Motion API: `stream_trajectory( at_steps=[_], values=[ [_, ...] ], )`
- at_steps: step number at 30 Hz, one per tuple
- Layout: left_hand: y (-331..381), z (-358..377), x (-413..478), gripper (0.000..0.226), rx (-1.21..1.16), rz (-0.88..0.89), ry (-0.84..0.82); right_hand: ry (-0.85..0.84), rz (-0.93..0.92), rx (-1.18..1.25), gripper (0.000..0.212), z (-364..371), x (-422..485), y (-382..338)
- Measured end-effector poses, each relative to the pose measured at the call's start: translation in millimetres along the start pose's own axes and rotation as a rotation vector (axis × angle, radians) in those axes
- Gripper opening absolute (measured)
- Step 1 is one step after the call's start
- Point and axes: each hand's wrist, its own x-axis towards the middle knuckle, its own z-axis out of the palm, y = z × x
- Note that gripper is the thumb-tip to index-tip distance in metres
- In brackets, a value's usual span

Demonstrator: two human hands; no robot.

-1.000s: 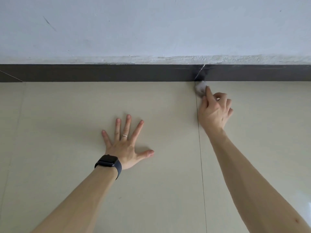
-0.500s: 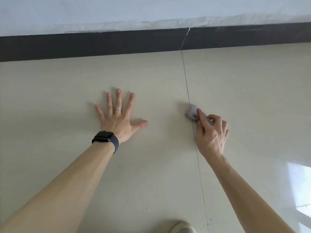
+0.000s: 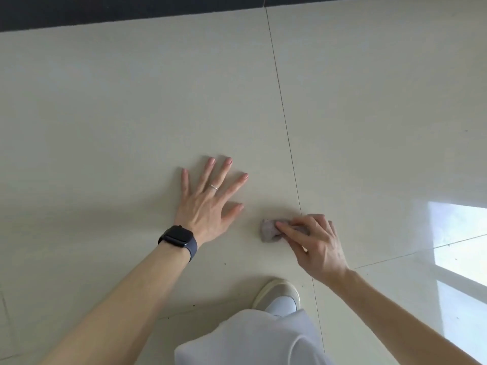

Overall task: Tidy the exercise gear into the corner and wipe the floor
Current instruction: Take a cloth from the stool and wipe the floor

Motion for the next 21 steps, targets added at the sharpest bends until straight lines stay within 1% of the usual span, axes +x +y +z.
stream_trajectory(
  at_steps=[1,2,4,7,9,11,13,15,16,17,19,20,21],
  values=[
    [-2,-1,-1,0.066,0.001,-0.002,-0.005,0.008,0.026,0.007,0.031,0,-9,-2],
    [-3,-2,-2,0.065,0.002,-0.004,-0.008,-0.026,0.004,0.024,0.03,0,-22,-6],
    [-4,-1,-3,0.065,0.011,-0.007,-0.004,-0.121,-0.126,0.068,0.027,1,-43,-11],
    [-4,0,-1,0.066,0.011,-0.005,0.003,-0.198,-0.252,0.057,0.027,-2,-33,-5],
    [-4,2,-1,0.065,0.013,0.011,0.01,-0.152,-0.247,0.041,0.03,-1,-5,-4],
    [-9,2,-1,0.064,0.004,0.007,0.028,-0.066,-0.178,0.009,0.031,3,33,-5],
    [-19,0,-1,0.063,-0.03,-0.062,0.053,0.013,-0.073,-0.011,0.029,11,71,-13],
    [-35,-6,-1,0.063,-0.023,-0.112,0.065,0.064,-0.051,0.007,0.029,23,94,-27],
    [-44,-9,-2,0.063,-0.005,-0.118,0.067,0.058,-0.093,0.027,0.029,30,98,-35],
    [-54,-13,-3,0.063,0.001,-0.139,0.067,0.03,-0.18,0.051,0.029,36,99,-44],
    [-75,-20,-6,0.06,-0.032,-0.25,0.074,-0.054,-0.409,0.066,0.029,42,106,-53],
    [-86,-22,-7,0.058,-0.045,-0.308,0.073,-0.08,-0.484,0.047,0.029,42,118,-51],
    [-97,-24,-8,0.057,-0.042,-0.345,0.069,-0.072,-0.499,0.027,0.028,41,138,-49]
  ],
)
